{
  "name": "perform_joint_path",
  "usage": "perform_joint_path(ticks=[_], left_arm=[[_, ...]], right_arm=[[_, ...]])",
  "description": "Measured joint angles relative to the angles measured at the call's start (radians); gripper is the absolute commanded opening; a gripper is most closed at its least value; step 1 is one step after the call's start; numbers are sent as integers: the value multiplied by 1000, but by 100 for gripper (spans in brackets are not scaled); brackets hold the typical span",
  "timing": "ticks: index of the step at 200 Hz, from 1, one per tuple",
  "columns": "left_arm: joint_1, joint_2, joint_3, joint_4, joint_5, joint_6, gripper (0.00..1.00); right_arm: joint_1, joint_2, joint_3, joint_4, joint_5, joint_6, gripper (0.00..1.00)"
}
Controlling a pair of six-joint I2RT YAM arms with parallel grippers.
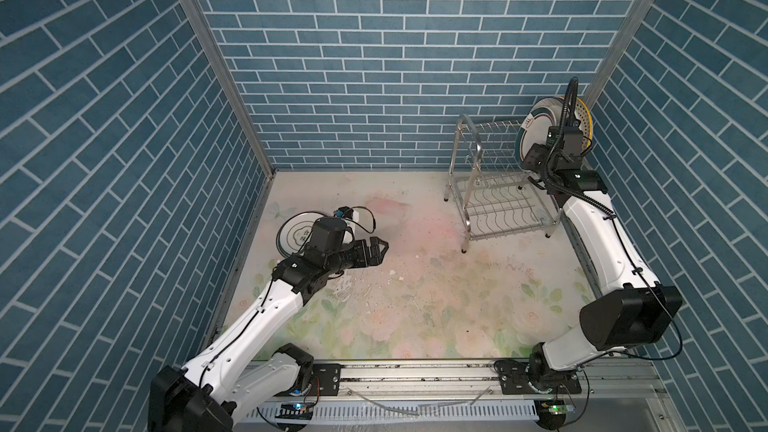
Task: Unload the plates from the dish rack
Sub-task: Pick up the plate from the dish rack.
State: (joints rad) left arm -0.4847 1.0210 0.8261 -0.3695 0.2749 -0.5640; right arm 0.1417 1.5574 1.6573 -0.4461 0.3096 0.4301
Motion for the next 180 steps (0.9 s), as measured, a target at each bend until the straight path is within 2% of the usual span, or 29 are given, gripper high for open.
perform_joint_path(ticks=[41,127,180], left_arm=[[0,1,-10,3,3,0,99],[0,5,-20,13,6,-2,99],[0,13,-25,20,11,-8,99]], right_arm=[[0,-2,-6,8,-4,-19,7],[-1,-53,-19,5,-10,-29,0],[0,-117,-44,8,-12,-40,0]])
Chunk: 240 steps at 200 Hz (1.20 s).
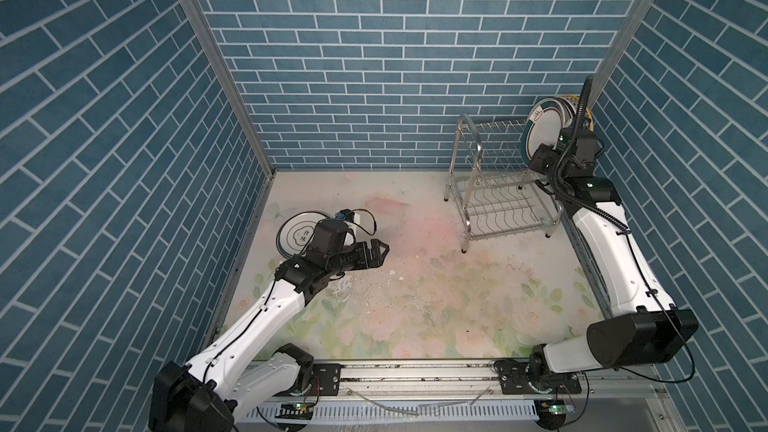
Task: Unload the plates from the dish rack
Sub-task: Pick up the plate from the dish rack.
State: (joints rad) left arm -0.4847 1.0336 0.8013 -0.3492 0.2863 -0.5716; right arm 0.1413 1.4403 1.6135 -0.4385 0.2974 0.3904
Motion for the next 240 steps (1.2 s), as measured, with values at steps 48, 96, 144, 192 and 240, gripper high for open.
perform_joint_path(ticks=[48,96,144,192,240], left_arm=[[0,0,0,0,-10,-3,99],[0,-12,-15,-4,-25,-12,99],[0,-62,-29,-4,-22,-27,99],[0,-76,-64,3,7,-30,99],[0,-33,-144,63,34,-35,99]], right_arm=[[0,-48,0,3,-42,-2,0],[0,-127,0,-5,-142,47,0],[0,-258,11,-71,-236,91,0],[0,-571,-160,-132,-323,156,0],[0,-929,-472,-307,-344,204,0]])
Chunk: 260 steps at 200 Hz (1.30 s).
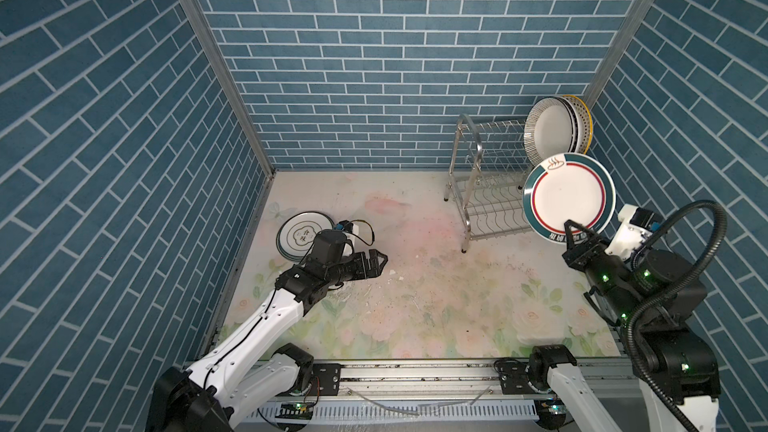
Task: Unload the plates from the dish rack
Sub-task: Pick up the plate from the dish rack, then place the plate among the plates.
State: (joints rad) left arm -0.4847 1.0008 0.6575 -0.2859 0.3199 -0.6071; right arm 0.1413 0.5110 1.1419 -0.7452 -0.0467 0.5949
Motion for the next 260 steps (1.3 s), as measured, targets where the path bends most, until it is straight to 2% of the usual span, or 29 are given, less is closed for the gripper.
perform_joint_path(ticks=[61,106,133,161,218,260], left_arm=[[0,71,-125,132,22,-36,99],[-5,84,-144,195,31,-41,99],[-9,136,-155,267,53,-52,99],[-16,201,-165,332,82,-63,99],[-26,228,-165,412,106,-77,99],[-26,232,-170,481,131,-82,99]], right_arm=[[0,-189,-381,-154,-90,63,0],[1,-188,-621,-71,-261,175,0],[8,-111,-679,49,-371,245,0],[61,-8,-680,169,-419,273,0],[299,282,-667,372,-375,280,0],[388,517,-595,558,-354,317,0]])
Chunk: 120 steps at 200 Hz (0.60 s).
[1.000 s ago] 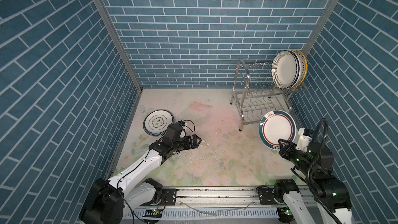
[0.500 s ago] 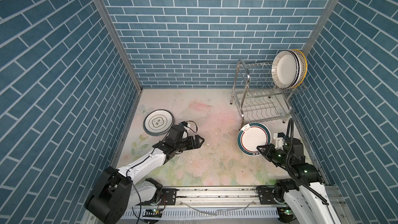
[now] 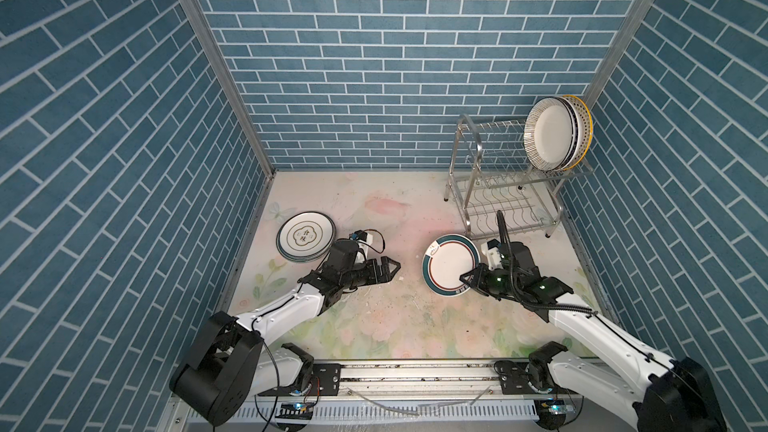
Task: Unload the plates from the dish rack
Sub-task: Place the plate among the plates.
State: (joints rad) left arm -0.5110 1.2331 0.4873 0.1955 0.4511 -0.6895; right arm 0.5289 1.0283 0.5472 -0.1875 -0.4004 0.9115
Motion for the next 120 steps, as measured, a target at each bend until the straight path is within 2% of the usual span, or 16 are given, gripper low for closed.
perform_joint_path(ticks=[62,94,120], left_arm=[[15,53,-12,124,61,-32,99],[39,76,-26,204,93,-64,91],[59,93,-27,254,105,-85,88]], right_arm=[[69,224,65,303,-47,94,0],[80,313,70,439,-97,156,0],[94,372,104,511,-130,185,0]])
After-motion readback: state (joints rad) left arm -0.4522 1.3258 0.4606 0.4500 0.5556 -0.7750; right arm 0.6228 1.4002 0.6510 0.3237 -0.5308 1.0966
